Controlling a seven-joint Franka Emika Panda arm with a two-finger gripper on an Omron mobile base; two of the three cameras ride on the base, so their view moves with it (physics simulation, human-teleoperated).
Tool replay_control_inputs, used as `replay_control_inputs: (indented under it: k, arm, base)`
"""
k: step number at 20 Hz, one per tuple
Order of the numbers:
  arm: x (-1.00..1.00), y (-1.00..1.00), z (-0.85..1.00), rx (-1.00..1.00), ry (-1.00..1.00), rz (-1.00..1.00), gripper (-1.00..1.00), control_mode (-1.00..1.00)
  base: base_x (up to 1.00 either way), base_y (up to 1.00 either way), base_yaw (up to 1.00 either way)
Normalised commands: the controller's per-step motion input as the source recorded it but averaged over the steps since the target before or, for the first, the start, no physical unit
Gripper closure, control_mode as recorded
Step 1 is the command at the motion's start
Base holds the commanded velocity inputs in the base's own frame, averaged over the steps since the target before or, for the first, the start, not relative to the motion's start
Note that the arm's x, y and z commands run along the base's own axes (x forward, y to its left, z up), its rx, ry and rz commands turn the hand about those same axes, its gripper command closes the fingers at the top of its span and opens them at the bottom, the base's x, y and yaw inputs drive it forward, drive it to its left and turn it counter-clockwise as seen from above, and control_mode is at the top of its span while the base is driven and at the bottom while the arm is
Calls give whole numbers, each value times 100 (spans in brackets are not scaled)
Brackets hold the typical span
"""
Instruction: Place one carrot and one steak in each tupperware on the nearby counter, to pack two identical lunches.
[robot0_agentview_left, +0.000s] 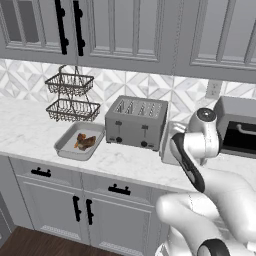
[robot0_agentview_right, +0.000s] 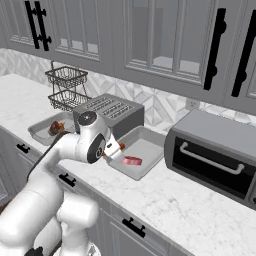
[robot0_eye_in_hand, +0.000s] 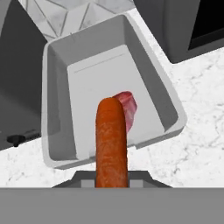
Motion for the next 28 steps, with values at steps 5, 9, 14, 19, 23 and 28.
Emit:
replay_control_inputs:
  k: [5,9,14,19,23,28]
  arm:
    - [47,-6,-37,3,5,-2,100,-100]
    - [40,-17,-44,0,0,-4,100,-100]
    - [24,-24,-46,1,3,-7,100,-100]
    - [39,-14,-35,1,3,-7,100,-100]
    - [54,-8,-24,2,5,-8,100,-100]
    - [59,-11,-12,2,4,-9,100,-100]
  base:
    - [0,0,0]
    - [0,0,0]
    - [0,0,0]
    - [0,0,0]
    - [0,0,0]
    - [0,0,0]
